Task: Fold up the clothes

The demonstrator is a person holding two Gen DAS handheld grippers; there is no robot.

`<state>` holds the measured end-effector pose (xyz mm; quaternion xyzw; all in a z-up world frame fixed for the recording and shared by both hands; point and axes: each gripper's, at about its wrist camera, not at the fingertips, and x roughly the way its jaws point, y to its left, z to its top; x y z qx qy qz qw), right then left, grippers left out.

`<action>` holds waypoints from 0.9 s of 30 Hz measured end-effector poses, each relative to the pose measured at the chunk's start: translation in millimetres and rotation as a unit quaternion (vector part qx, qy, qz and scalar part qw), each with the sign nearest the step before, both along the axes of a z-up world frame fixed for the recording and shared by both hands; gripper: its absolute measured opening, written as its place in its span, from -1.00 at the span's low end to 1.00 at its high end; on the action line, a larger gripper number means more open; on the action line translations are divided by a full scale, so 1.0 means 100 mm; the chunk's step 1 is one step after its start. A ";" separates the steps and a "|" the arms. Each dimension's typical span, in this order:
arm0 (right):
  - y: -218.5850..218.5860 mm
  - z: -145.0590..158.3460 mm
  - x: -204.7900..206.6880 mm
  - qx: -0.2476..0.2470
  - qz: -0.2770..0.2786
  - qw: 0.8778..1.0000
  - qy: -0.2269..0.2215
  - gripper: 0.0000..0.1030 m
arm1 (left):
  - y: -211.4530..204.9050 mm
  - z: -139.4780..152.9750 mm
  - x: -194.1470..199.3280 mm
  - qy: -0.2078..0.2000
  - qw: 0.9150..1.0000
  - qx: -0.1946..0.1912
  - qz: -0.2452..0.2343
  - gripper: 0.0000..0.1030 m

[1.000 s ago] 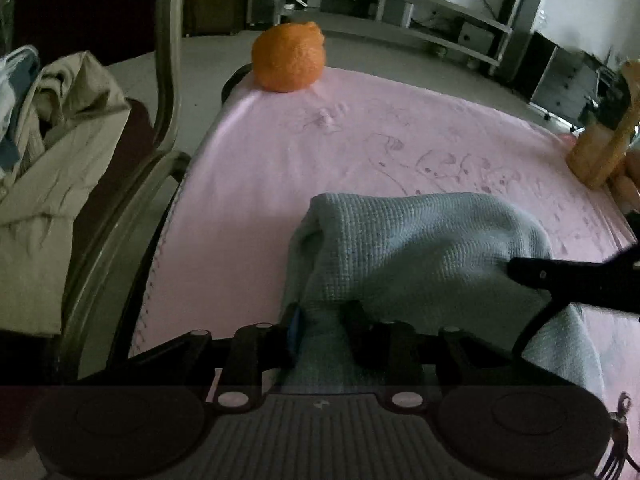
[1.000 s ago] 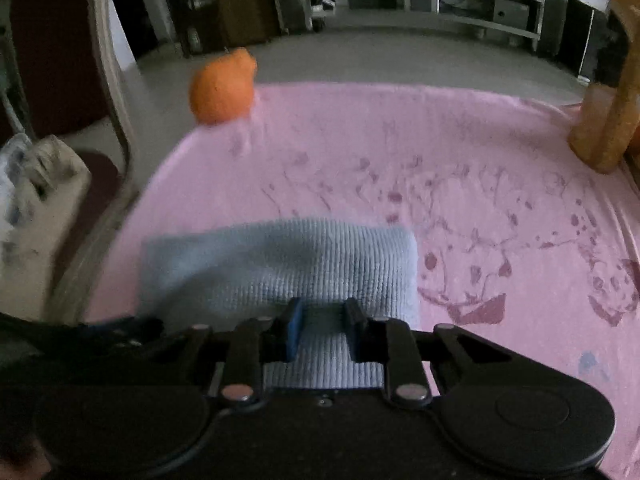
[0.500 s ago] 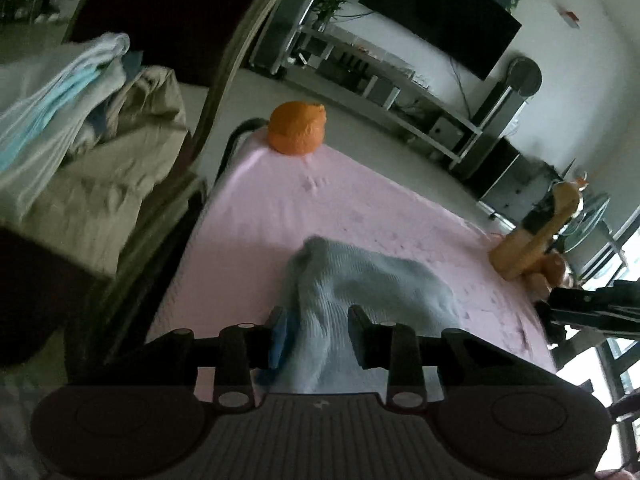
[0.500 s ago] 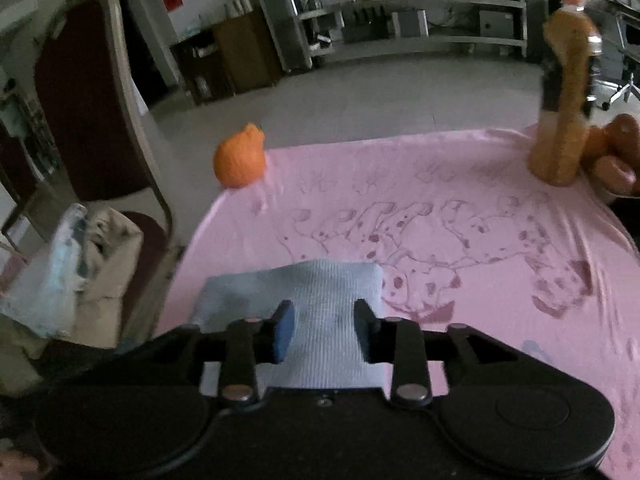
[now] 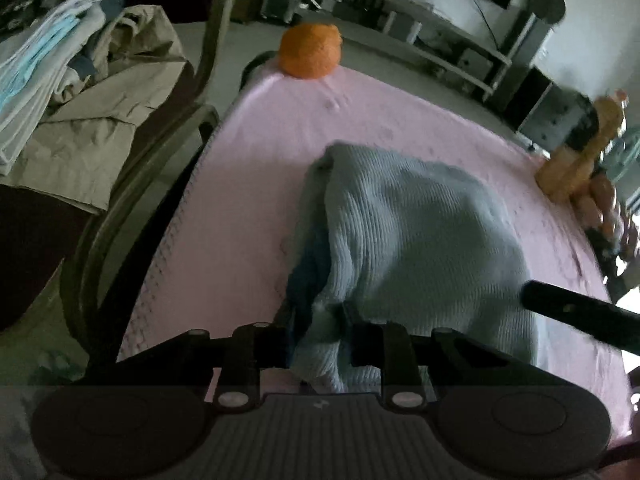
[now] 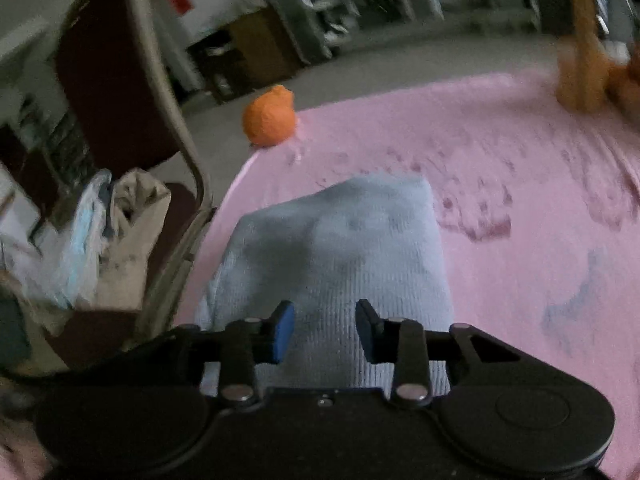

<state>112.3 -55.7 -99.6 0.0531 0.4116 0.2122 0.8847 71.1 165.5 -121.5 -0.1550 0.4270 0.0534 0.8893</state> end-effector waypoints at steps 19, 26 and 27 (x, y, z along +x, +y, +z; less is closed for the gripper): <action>-0.58 -0.02 -0.27 0.047 -0.023 0.998 0.044 -0.12 | -0.07 0.17 -0.47 -0.063 0.997 -0.037 -0.007 -0.50; -0.23 -0.28 -0.29 -0.030 0.025 0.999 0.013 -0.55 | -0.33 -0.15 -0.14 0.010 0.998 0.054 -0.030 -0.65; -0.19 -0.39 -0.27 -0.050 0.027 0.998 0.017 -0.55 | -0.31 -0.18 -0.12 0.018 0.998 0.047 -0.029 -0.65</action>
